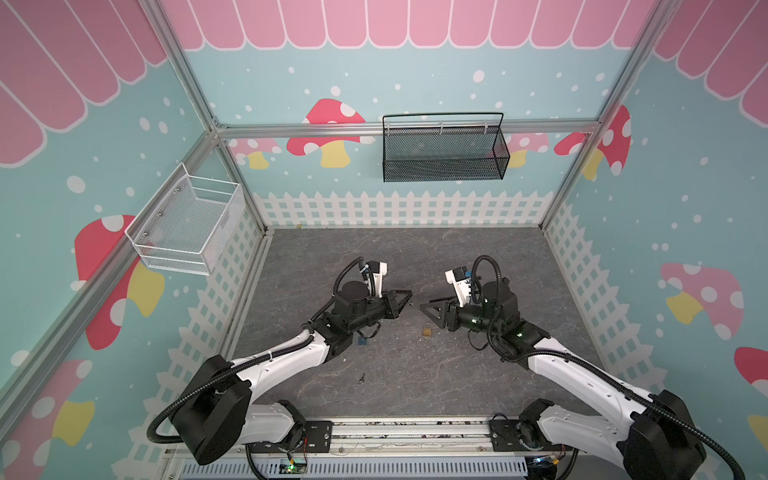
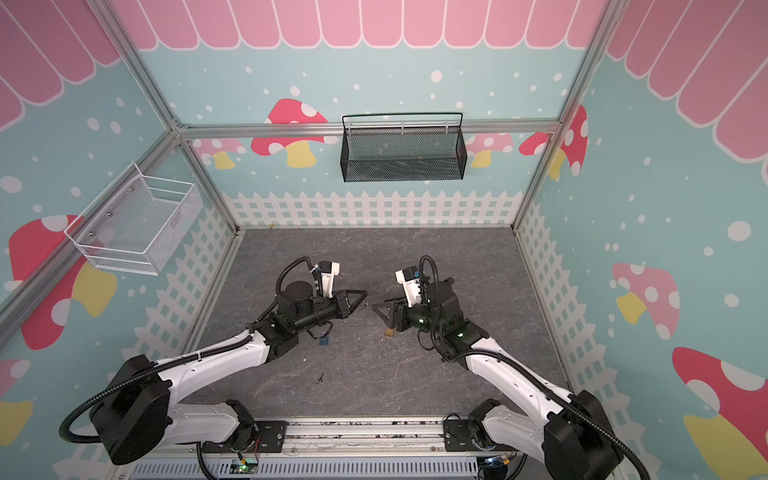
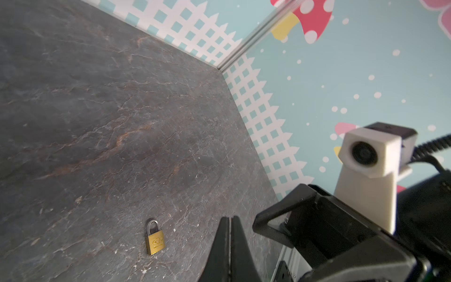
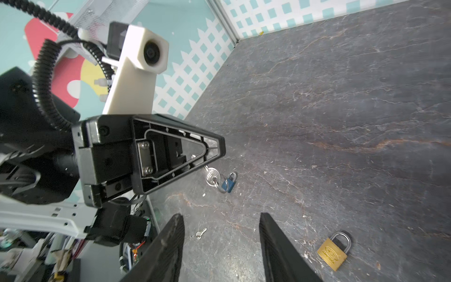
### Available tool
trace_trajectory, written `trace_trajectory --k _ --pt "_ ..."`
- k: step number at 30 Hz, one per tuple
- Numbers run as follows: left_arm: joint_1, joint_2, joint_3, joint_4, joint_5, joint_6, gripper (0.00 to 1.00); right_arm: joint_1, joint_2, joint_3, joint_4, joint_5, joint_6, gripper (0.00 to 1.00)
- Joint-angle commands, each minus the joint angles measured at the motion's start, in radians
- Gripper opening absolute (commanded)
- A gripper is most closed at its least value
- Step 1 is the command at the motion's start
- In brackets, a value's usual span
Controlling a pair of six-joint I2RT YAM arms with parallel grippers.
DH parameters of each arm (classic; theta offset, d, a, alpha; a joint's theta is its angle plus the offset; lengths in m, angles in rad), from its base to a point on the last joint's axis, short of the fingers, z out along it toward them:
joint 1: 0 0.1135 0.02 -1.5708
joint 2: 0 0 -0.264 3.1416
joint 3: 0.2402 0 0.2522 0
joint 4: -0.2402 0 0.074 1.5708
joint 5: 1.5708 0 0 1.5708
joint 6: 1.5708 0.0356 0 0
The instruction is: Unlock with the key
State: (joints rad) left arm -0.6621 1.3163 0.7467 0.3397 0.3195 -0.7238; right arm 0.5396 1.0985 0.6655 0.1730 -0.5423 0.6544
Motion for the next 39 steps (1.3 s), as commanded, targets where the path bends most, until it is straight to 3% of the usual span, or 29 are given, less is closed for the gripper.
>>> trace_trajectory --k 1,9,27,39 --pt "0.009 -0.021 0.096 -0.115 0.111 0.174 0.0 -0.044 0.017 0.051 0.029 -0.208 -0.036 0.53" --pt "0.02 -0.022 0.173 -0.159 0.163 0.279 0.0 -0.098 0.049 0.066 0.105 -0.345 -0.06 0.47" --pt "0.021 0.021 0.245 -0.184 0.253 0.33 0.0 -0.117 0.15 0.11 0.185 -0.395 -0.089 0.34" --pt "0.022 0.035 0.279 -0.249 0.253 0.379 0.0 -0.137 0.158 0.118 0.201 -0.458 -0.087 0.34"
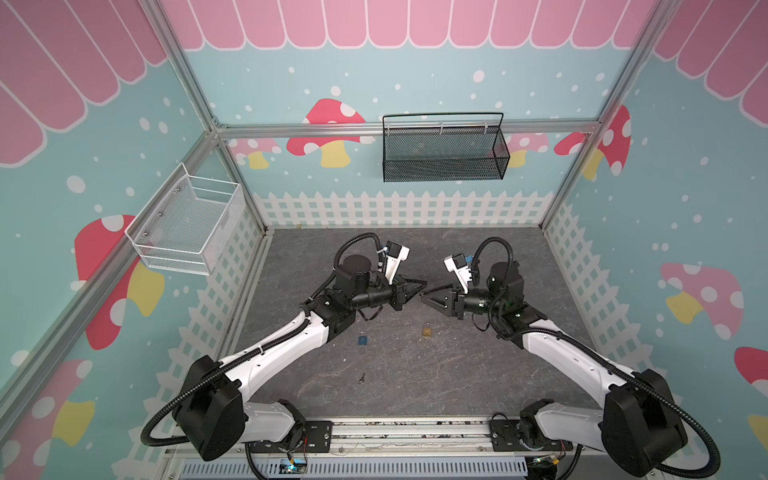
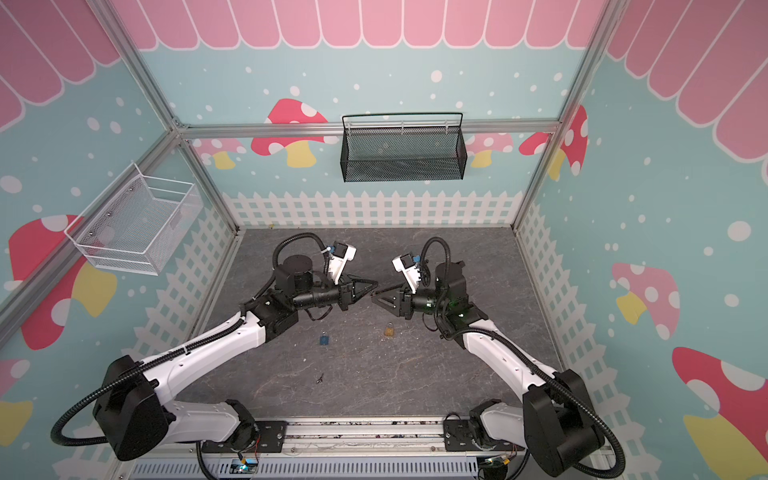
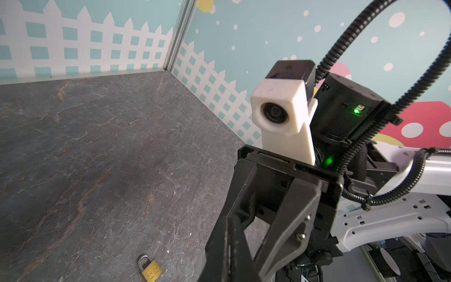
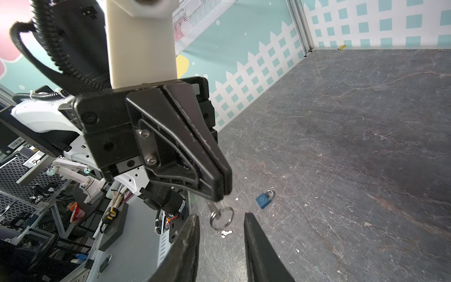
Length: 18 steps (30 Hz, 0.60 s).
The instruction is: Unlock with the key
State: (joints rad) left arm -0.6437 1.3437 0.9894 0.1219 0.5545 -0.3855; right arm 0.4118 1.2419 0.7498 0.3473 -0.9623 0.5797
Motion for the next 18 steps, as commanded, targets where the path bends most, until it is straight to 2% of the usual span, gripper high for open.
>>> trace_trajectory --k 1,8,18 --pt "0.003 0.008 0.036 -0.028 0.019 0.041 0.0 -0.01 0.02 0.037 0.027 -0.041 -0.013 0.34" --pt "0.003 0.016 0.046 -0.023 0.057 0.043 0.0 -0.011 0.037 0.044 0.063 -0.078 0.0 0.33" --pt "0.004 0.022 0.056 -0.036 0.075 0.06 0.0 -0.016 0.052 0.044 0.08 -0.102 0.005 0.25"
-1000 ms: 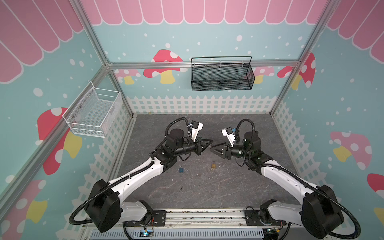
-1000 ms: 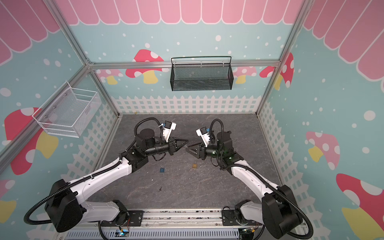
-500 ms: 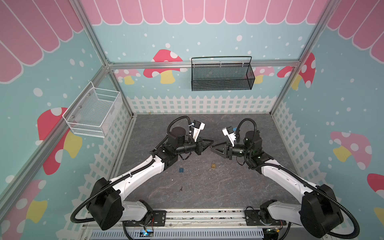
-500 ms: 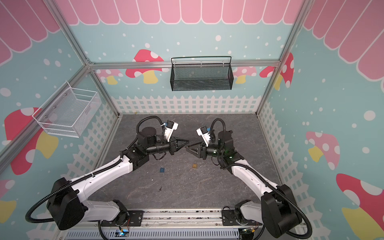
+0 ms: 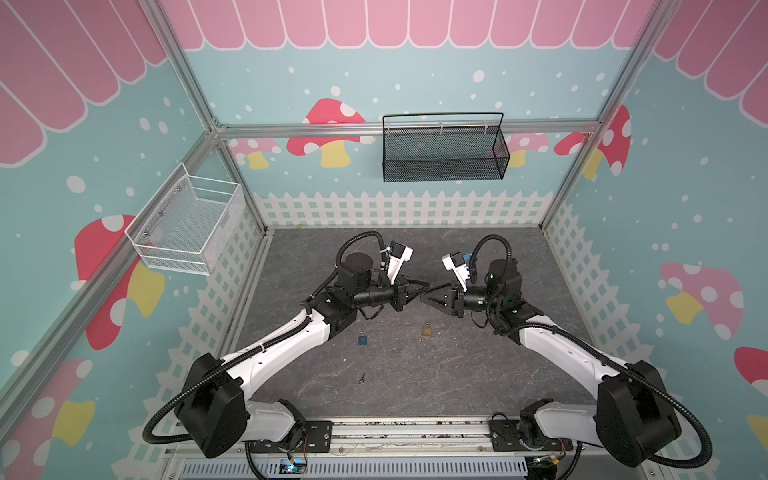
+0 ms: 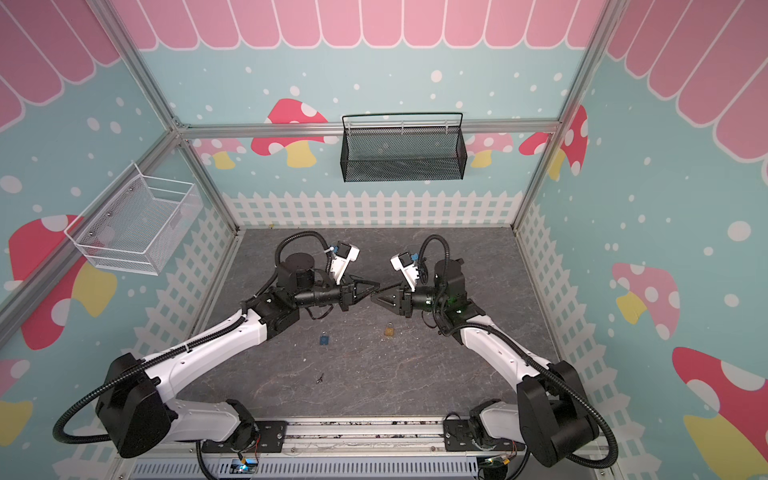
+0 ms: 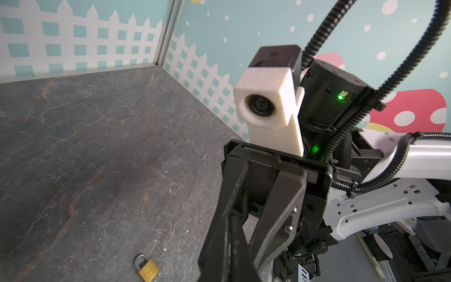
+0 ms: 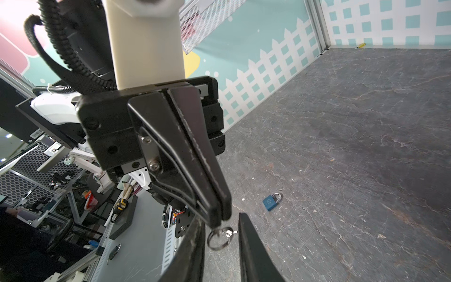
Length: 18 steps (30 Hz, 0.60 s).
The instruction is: Unlock with the key
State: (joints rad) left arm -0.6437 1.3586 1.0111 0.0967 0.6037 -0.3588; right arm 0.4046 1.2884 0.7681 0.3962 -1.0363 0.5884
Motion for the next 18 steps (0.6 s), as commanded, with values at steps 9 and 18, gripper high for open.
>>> trace_trajectory --k 9,18 --pt "0.003 0.013 0.038 -0.015 0.043 0.042 0.0 -0.016 0.0 0.008 0.064 -0.037 0.018 0.15" --pt "0.01 0.025 0.045 -0.011 0.056 0.036 0.0 -0.02 -0.006 -0.013 0.128 -0.071 0.062 0.07"
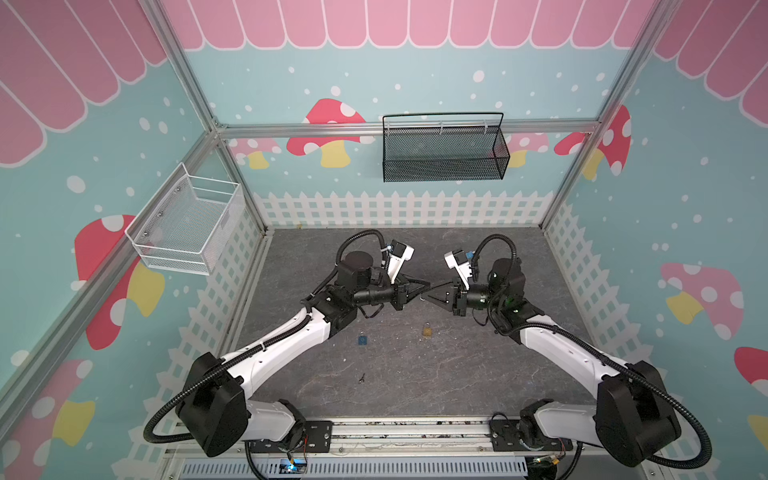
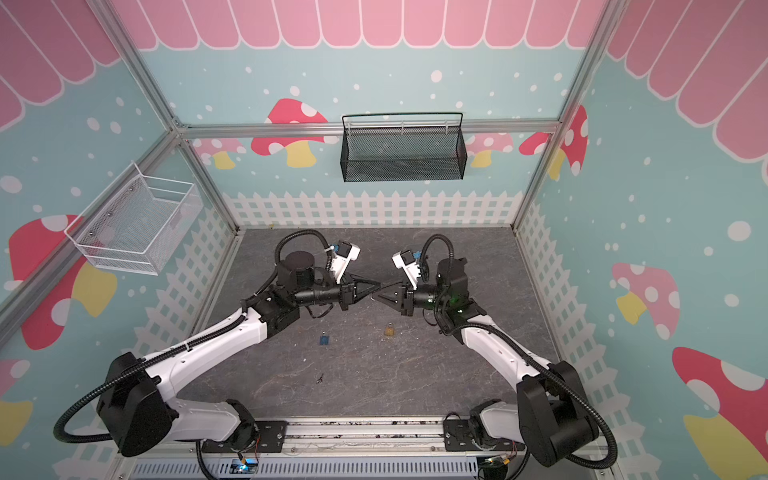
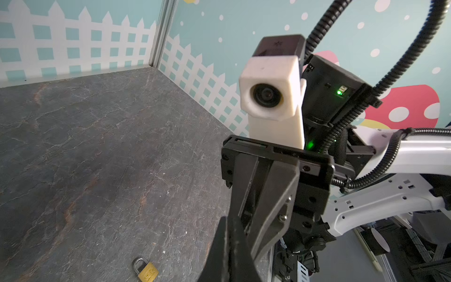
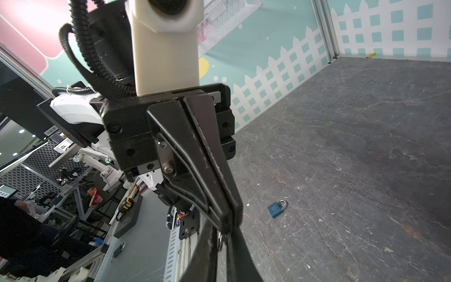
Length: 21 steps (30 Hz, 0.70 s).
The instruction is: Unlock with the key
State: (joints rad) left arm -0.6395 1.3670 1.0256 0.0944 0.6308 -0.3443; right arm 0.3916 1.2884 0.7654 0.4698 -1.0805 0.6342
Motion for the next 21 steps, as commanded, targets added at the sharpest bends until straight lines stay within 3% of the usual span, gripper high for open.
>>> trace_trajectory --k 1,12,17,21 --pt "0.007 0.018 0.031 -0.004 0.033 0.017 0.0 -0.008 -0.006 -0.012 0.052 -0.027 0.016 0.06" --pt "0.014 0.018 0.034 -0.001 0.037 0.014 0.0 -0.013 -0.002 -0.022 0.054 -0.031 0.024 0.13" --pt "0.015 0.018 0.034 -0.001 0.039 0.013 0.0 -0.013 -0.001 -0.026 0.06 -0.032 0.027 0.1" --pt "0.016 0.02 0.037 -0.002 0.044 0.013 0.0 -0.014 0.001 -0.03 0.058 -0.04 0.026 0.16"
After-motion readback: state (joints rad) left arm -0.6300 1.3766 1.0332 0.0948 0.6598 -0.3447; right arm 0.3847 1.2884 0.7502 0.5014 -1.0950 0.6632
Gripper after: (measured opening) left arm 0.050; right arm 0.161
